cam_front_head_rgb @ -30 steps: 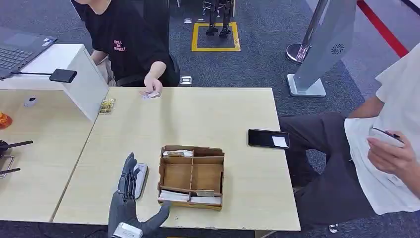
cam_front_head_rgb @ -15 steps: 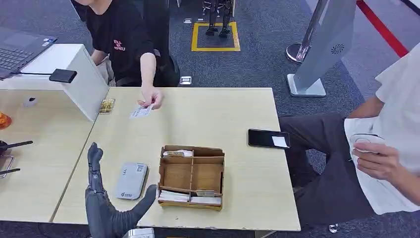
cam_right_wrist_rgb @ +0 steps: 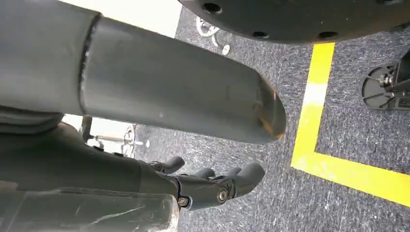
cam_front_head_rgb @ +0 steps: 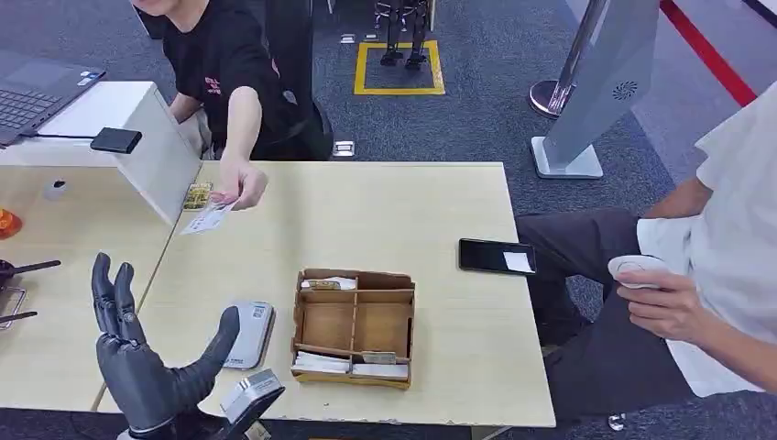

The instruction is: Pass the card to the sensor for recognition and then transmit it.

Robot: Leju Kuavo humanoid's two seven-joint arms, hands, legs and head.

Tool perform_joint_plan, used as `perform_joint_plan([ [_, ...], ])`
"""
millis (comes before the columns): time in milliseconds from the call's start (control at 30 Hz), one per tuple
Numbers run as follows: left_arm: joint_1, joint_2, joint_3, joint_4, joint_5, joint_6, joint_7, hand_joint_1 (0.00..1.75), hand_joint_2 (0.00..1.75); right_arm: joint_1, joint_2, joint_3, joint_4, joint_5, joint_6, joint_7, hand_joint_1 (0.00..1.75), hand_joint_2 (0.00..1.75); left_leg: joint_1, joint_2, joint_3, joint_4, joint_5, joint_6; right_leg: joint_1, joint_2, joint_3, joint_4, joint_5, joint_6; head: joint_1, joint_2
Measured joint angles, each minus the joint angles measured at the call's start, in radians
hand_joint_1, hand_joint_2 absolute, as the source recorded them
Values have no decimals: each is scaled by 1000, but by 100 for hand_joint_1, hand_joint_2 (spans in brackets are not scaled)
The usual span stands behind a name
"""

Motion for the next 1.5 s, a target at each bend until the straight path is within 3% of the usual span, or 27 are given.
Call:
perform_joint_plan([
  [133,-10,-11,45,9,-74,0,-3,17,175,-1,0,0,0,8,0,0,0,0,0,0,0,0,0,0,0,0,0,0,0,0,0,0],
  [233,-28,-11,75,23,-141,0,28,19,175,-3,0,0,0,16,1,0,0,0,0,0,0,0,0,0,0,0,0,0,0,0,0,0],
  [433,-86,-3,102,61,-239,0,124,26,175,-6,0,0,0,26,1,0,0,0,0,0,0,0,0,0,0,0,0,0,0,0,0,0],
  [633,-138,11,103,102,-305,0,237,52,175,-7,0,0,0,35,3,0,0,0,0,0,0,0,0,0,0,0,0,0,1,-1,0,0],
  [700,-152,15,102,113,-323,0,269,82,175,-7,0,0,0,36,3,0,0,0,0,0,0,0,0,0,0,0,0,0,1,-1,0,0],
  [733,-156,18,102,119,-329,0,281,82,175,-7,0,0,0,36,4,0,0,0,0,0,0,0,0,0,0,0,0,0,1,-1,0,0],
  [767,-160,21,102,123,-336,0,293,98,175,-7,0,0,0,37,4,0,0,0,0,0,0,0,0,0,0,0,0,0,1,-1,0,0],
  [800,-163,26,101,128,-347,0,313,136,175,-7,0,0,0,37,4,0,0,0,0,0,0,0,0,0,0,0,0,0,0,-1,0,0],
  [833,-166,30,98,132,-353,0,327,136,175,-7,0,0,0,37,4,1,0,0,0,0,0,0,0,0,0,0,0,0,0,0,0,0],
  [867,-168,35,95,136,-359,0,338,154,175,-7,0,0,0,37,4,2,0,0,0,0,0,0,0,0,0,0,0,0,0,0,0,0],
  [967,-174,48,86,142,-369,0,362,175,175,-7,0,0,0,37,4,2,0,0,0,0,0,0,0,0,0,0,0,0,0,0,0,0],
  [1500,-186,111,16,143,-397,1,454,175,175,-8,0,0,0,37,4,5,0,0,0,0,0,0,0,0,0,0,0,0,0,-1,0,0],
])
